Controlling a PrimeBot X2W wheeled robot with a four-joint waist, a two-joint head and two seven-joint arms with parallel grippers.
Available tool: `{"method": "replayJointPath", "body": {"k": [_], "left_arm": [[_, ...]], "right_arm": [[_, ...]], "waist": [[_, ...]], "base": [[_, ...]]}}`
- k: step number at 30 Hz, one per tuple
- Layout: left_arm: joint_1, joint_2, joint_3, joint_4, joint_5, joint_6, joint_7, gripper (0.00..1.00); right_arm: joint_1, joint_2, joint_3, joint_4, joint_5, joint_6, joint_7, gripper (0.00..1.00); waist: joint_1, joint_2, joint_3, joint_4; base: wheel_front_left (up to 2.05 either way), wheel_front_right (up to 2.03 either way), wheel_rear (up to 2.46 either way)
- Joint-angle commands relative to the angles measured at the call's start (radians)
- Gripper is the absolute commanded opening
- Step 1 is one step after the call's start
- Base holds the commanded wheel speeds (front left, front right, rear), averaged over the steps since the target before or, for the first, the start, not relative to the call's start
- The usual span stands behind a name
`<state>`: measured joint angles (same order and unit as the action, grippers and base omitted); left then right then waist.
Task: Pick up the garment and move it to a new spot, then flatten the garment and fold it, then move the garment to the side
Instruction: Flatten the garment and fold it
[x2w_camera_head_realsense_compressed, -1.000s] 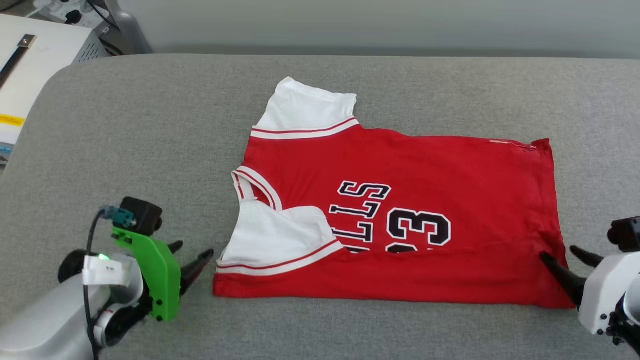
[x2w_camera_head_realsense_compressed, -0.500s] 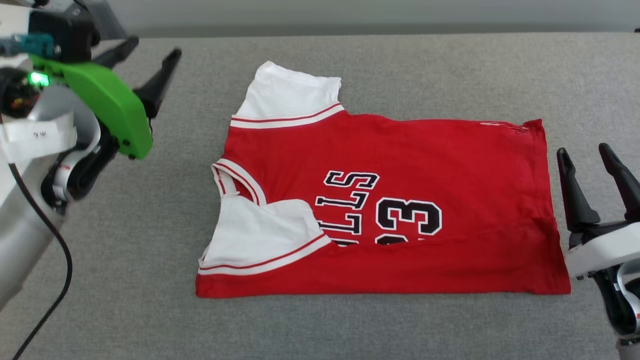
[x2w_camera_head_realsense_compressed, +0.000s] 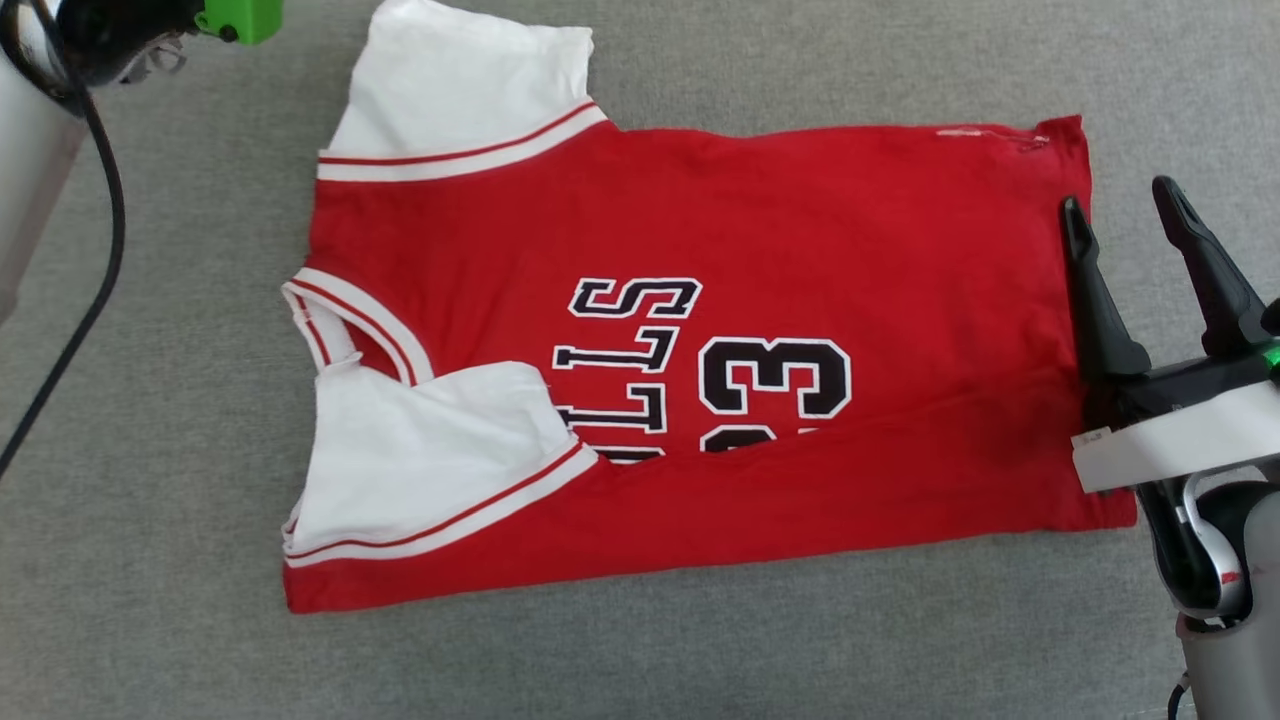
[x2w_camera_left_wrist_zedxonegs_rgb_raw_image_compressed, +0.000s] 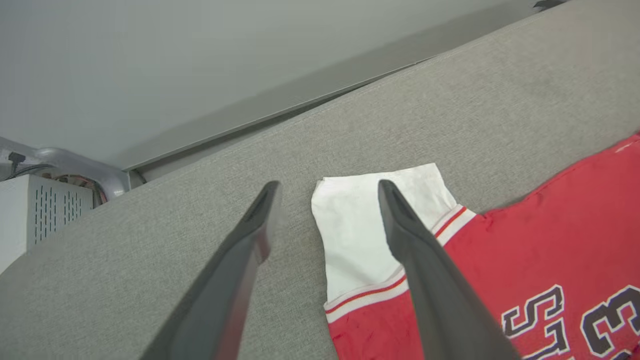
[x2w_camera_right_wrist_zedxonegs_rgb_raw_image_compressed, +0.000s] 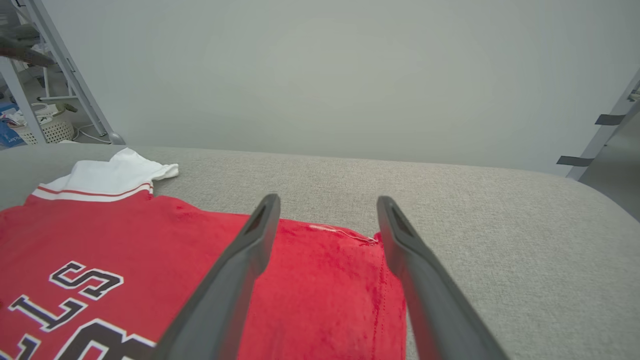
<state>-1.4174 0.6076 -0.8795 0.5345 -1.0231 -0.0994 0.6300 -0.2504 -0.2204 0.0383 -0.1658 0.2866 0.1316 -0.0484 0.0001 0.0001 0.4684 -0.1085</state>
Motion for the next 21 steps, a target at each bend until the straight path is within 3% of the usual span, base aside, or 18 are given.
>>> {"method": "replayJointPath", "body": {"k": [1, 4, 10, 17, 18, 21], "left_arm": [[-0.033, -0.004, -0.02, 0.028, -0.002, -0.008, 0.053, 1.0], [-0.076, -0.005, -0.051, 0.084, -0.003, -0.017, 0.144, 1.0], [-0.101, 0.002, -0.085, 0.172, 0.011, -0.025, 0.184, 1.0], [-0.069, 0.014, -0.151, 0.215, 0.007, -0.03, 0.261, 1.0], [-0.055, 0.019, -0.162, 0.199, -0.013, -0.031, 0.272, 0.0], [-0.036, 0.037, -0.169, 0.156, -0.041, -0.031, 0.231, 0.0]], "right_arm": [[-0.024, -0.003, 0.008, -0.011, 0.008, -0.001, -0.002, 1.0], [-0.051, -0.006, 0.031, -0.022, 0.01, -0.001, -0.002, 1.0], [-0.094, -0.004, 0.065, -0.023, 0.021, -0.001, -0.014, 1.0], [-0.105, -0.016, 0.064, 0.008, 0.033, -0.001, -0.032, 1.0], [-0.108, -0.018, 0.054, 0.014, 0.039, -0.001, -0.035, 1.0], [-0.124, -0.034, 0.03, 0.019, 0.048, -0.001, -0.035, 1.0]], "waist": [[-0.0001, -0.0001, 0.111, -0.083], [-0.0001, -0.0001, 0.156, -0.107], [-0.0001, -0.0001, 0.216, -0.148], [-0.0001, -0.0001, 0.229, -0.15], [-0.0001, -0.0001, 0.224, -0.143], [-0.0001, -0.0001, 0.202, -0.121]], "base": [[0.0, 0.0, 0.0], [0.0, 0.0, 0.0], [0.0, 0.0, 0.0], [0.0, 0.0, 0.0], [0.0, 0.0, 0.0], [0.0, 0.0, 0.0]]}}
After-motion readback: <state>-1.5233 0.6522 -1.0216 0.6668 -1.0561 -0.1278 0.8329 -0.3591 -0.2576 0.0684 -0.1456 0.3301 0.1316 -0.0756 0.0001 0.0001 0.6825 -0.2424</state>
